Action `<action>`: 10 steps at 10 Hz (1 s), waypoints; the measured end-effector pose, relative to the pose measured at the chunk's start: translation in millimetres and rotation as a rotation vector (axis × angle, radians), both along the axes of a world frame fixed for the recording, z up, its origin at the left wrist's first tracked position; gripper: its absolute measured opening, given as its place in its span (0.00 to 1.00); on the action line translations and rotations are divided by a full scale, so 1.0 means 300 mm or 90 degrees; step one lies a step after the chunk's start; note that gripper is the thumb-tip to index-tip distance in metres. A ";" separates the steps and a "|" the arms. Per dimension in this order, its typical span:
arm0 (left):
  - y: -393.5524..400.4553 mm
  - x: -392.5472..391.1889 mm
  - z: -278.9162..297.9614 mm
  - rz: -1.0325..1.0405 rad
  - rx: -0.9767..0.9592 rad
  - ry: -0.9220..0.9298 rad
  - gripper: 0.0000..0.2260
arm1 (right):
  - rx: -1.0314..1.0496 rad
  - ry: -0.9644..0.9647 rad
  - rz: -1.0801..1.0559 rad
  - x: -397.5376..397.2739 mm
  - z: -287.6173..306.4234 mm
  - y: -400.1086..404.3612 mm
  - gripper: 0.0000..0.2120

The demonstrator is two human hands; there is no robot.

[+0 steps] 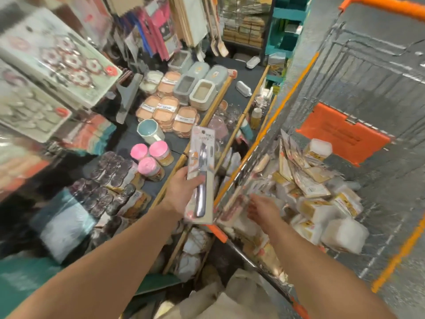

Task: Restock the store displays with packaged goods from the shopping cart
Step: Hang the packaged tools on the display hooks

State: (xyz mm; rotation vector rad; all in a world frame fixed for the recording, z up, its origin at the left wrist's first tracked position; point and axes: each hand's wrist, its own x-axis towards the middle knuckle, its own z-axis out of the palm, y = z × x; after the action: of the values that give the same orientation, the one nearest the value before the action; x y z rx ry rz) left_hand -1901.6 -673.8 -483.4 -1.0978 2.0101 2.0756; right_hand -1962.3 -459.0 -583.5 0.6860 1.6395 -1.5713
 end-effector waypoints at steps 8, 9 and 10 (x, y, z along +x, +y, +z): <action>0.084 0.017 -0.018 -0.044 0.140 -0.053 0.07 | -0.003 0.164 -0.114 0.066 0.207 0.135 0.11; 0.138 0.000 -0.011 -0.003 0.210 -0.052 0.09 | -0.046 0.195 -0.097 0.065 0.289 0.136 0.06; 0.178 -0.013 -0.013 0.044 0.324 -0.049 0.18 | -0.045 0.209 0.006 0.079 0.349 0.073 0.06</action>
State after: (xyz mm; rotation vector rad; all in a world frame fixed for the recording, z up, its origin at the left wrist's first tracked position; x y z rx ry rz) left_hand -1905.6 -620.4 -487.3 -1.1269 1.3080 2.3428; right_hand -1938.7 -437.0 -478.7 0.3954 1.8052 -1.7989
